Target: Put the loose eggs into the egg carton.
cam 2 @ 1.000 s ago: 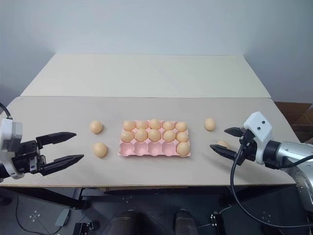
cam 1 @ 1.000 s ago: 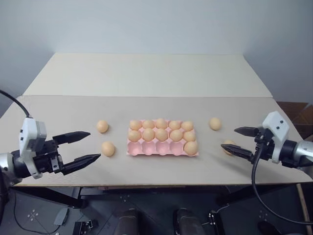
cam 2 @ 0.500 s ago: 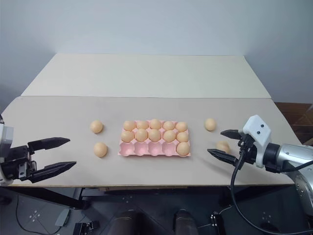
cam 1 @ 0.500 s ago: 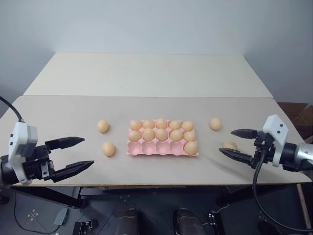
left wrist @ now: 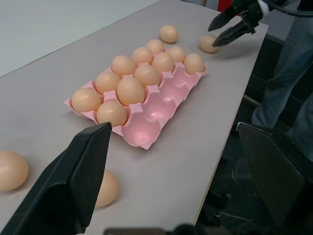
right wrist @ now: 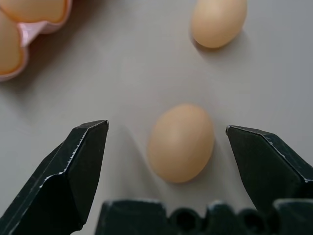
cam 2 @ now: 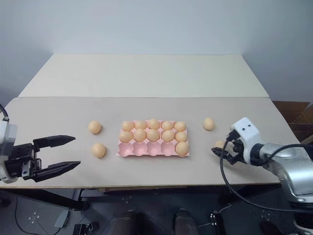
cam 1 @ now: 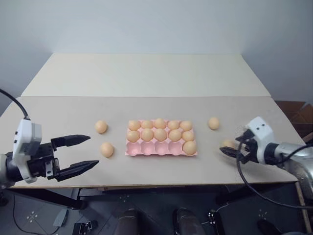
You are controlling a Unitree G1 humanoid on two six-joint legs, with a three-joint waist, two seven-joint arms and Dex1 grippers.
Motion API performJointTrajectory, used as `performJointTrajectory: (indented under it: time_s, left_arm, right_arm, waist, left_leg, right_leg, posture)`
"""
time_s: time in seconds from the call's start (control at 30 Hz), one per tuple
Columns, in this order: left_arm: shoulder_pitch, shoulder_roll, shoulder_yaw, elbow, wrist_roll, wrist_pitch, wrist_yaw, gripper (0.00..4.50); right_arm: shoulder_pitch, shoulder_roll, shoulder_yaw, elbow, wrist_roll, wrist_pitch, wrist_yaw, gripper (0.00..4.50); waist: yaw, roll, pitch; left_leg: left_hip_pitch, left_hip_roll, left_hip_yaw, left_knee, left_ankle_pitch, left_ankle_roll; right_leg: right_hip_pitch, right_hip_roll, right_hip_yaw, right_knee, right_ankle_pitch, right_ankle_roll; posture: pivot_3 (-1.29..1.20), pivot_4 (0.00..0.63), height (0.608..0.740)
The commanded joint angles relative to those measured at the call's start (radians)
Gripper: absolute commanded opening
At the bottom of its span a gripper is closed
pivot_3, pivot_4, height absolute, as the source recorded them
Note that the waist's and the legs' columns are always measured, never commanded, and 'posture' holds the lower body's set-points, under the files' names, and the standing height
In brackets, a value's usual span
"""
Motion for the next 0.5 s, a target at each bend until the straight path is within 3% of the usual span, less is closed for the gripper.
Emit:
performJointTrajectory:
  time_s: [0.03,0.1,0.2,0.4,0.5]
  left_arm:
    - [-0.014,0.012,0.005,-0.012,0.0,-0.014,-0.003,4.47]
    - [-0.015,0.012,0.004,-0.012,0.003,-0.015,-0.002,4.47]
    - [-0.006,0.008,0.009,-0.018,0.007,-0.018,-0.002,4.5]
    - [0.005,0.005,0.017,-0.023,0.012,-0.023,0.001,4.5]
    - [0.003,0.004,0.013,-0.022,0.016,-0.028,0.004,4.5]
  right_arm:
    - [-0.058,0.035,0.043,0.084,-0.073,0.016,-0.075,4.5]
    - [-0.076,0.055,0.055,0.117,-0.09,0.012,-0.088,4.5]
    - [-0.086,0.07,0.055,0.131,-0.094,0.006,-0.088,3.91]
    - [-0.121,0.092,0.019,0.053,-0.083,0.03,-0.114,1.94]
    - [-0.163,0.107,0.017,-0.025,-0.049,0.065,-0.112,1.91]
  waist:
    - [-0.002,0.0,0.0]
    - [-0.001,0.0,0.0]
    - [-0.002,0.0,0.0]
    - [-0.003,0.0,0.0]
    - [-0.008,0.0,0.0]
  left_leg:
    - [0.0,0.0,0.0,0.0,0.0,0.0]
    - [0.0,0.0,0.001,0.0,0.0,0.0]
    - [0.0,0.0,0.001,0.0,0.0,0.0]
    - [0.0,0.0,0.001,0.0,0.0,0.0]
    - [0.0,0.0,0.001,0.0,0.0,0.0]
  right_leg:
    - [0.0,0.0,0.0,0.0,0.0,0.0]
    - [0.0,0.0,0.001,0.0,0.0,0.0]
    - [0.0,0.0,0.0,0.0,0.0,0.0]
    - [0.0,0.0,0.0,0.0,0.0,0.0]
    - [0.0,0.0,0.0,0.0,0.001,0.001]
  posture:
    - [0.0,0.15,0.74]
    - [0.0,0.15,0.74]
    - [0.0,0.15,0.74]
    - [0.0,0.15,0.74]
    - [0.0,0.15,0.74]
